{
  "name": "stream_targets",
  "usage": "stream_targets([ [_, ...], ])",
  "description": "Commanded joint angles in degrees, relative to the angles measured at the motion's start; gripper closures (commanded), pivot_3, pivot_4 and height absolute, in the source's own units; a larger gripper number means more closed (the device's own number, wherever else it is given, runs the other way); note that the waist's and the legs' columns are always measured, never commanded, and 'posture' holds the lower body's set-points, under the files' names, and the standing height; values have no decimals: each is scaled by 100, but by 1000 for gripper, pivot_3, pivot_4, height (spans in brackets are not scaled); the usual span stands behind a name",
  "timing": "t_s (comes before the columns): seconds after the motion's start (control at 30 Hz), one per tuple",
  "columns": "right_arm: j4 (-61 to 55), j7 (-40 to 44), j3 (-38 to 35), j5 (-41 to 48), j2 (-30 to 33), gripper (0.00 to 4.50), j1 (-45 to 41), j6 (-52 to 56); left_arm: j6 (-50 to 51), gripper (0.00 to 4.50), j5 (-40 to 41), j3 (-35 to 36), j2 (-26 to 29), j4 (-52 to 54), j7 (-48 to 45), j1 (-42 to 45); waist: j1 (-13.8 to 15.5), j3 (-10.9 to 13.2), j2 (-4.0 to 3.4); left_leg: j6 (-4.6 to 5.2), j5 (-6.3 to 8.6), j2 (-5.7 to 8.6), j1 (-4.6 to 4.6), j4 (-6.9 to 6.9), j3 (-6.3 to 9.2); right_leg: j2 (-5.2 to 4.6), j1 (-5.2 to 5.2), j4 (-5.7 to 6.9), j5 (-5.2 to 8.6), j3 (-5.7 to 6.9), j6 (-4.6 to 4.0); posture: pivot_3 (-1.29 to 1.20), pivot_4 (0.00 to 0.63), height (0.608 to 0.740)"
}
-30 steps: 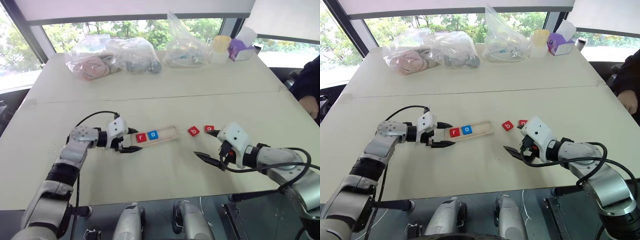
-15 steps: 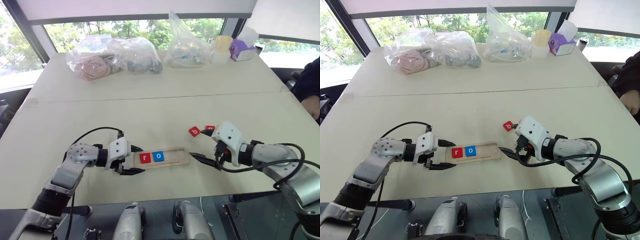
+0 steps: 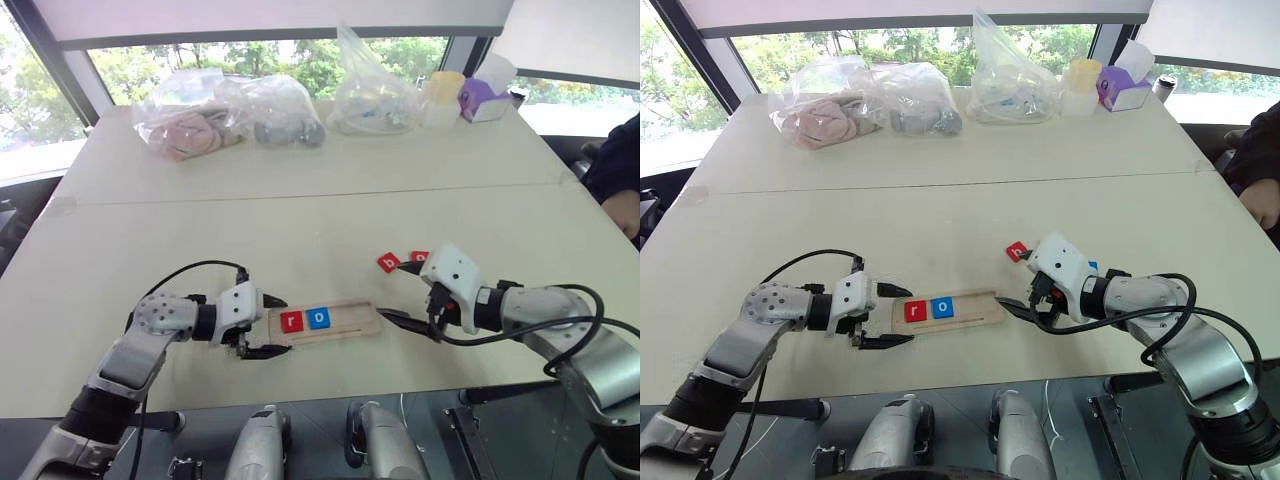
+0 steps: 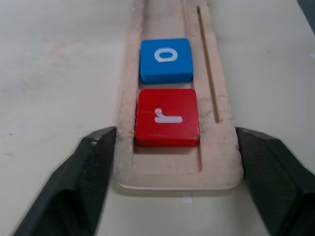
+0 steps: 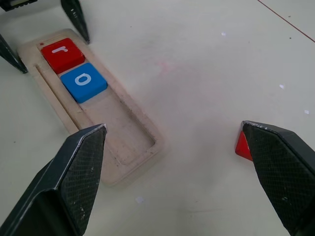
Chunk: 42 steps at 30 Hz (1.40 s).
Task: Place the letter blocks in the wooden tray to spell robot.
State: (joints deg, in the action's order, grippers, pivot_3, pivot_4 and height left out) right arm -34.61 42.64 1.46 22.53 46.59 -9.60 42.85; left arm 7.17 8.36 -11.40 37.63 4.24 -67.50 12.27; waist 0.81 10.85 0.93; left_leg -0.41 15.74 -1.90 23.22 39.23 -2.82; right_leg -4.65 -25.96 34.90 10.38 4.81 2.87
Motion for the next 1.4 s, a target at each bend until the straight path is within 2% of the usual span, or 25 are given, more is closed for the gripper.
stream_targets([
  [0.03,-52,-63,-78,-54,-12,0,-85,-108,-48,60,-273,-282,66,-281,19,-108,1,-5,-8,0,0,0,0,0,-1,-1,0,0,0,0,0,0,150,740],
  [0.17,308,-492,-56,-314,-294,0,-357,-119,-160,60,-181,-178,119,-313,-19,-26,-3,-7,-10,0,0,0,-1,0,-1,-1,0,0,0,0,0,0,150,740],
  [0.3,1105,-1427,51,-754,-974,0,-864,238,-2,60,203,230,286,-68,-64,82,-20,-7,-9,-1,0,0,-2,0,-6,1,-5,0,-2,0,-3,0,150,740],
  [0.4,1487,-1759,101,-719,-1614,0,-1014,416,629,60,844,603,700,532,-353,-24,-35,-4,-5,0,-1,0,18,-2,-9,7,-42,16,-7,0,-8,0,150,740],
  [0.57,1959,-2005,206,-803,-2196,0,-1170,349,1581,60,1609,1179,1186,1391,-331,-179,-16,1,-15,1,-1,0,24,-18,-16,15,-51,23,-19,2,-14,0,150,740],
  [0.83,2395,-2113,454,-1113,-2295,0,-1332,482,2201,60,2064,1693,1367,1961,103,-251,-19,1,-15,0,-2,4,20,-5,-10,6,-41,19,2,-1,-9,0,150,740],
  [1.07,2455,-2110,369,-1047,-2369,0,-1318,758,2429,60,2319,1955,1520,2229,194,-325,-25,1,-15,1,-2,4,19,-9,-14,12,-42,21,1,-1,-9,0,150,740],
  [1.17,2467,-2152,349,-1063,-2394,928,-1359,853,2475,0,2368,1952,1546,2270,246,-291,-17,1,-15,0,-2,4,17,-8,-13,12,-39,21,2,-1,-10,0,150,740],
  [1.3,2295,-2162,265,-989,-2381,2971,-1423,1100,2492,0,2386,1896,1523,2248,305,-202,-24,1,-15,0,-2,4,17,-7,-13,12,-39,21,2,-1,-10,0,150,740],
  [1.33,2153,-2176,226,-978,-2340,3315,-1427,1190,2476,0,2377,1853,1499,2233,317,-172,-22,1,-15,0,-2,4,16,-8,-13,12,-40,21,2,-1,-10,0,150,740],
  [1.4,1807,-2197,127,-939,-2241,3288,-1434,1463,2453,0,2354,1770,1457,2208,341,-128,-16,1,-15,0,-2,4,18,-8,-14,12,-40,21,2,-1,-10,0,150,740],
])
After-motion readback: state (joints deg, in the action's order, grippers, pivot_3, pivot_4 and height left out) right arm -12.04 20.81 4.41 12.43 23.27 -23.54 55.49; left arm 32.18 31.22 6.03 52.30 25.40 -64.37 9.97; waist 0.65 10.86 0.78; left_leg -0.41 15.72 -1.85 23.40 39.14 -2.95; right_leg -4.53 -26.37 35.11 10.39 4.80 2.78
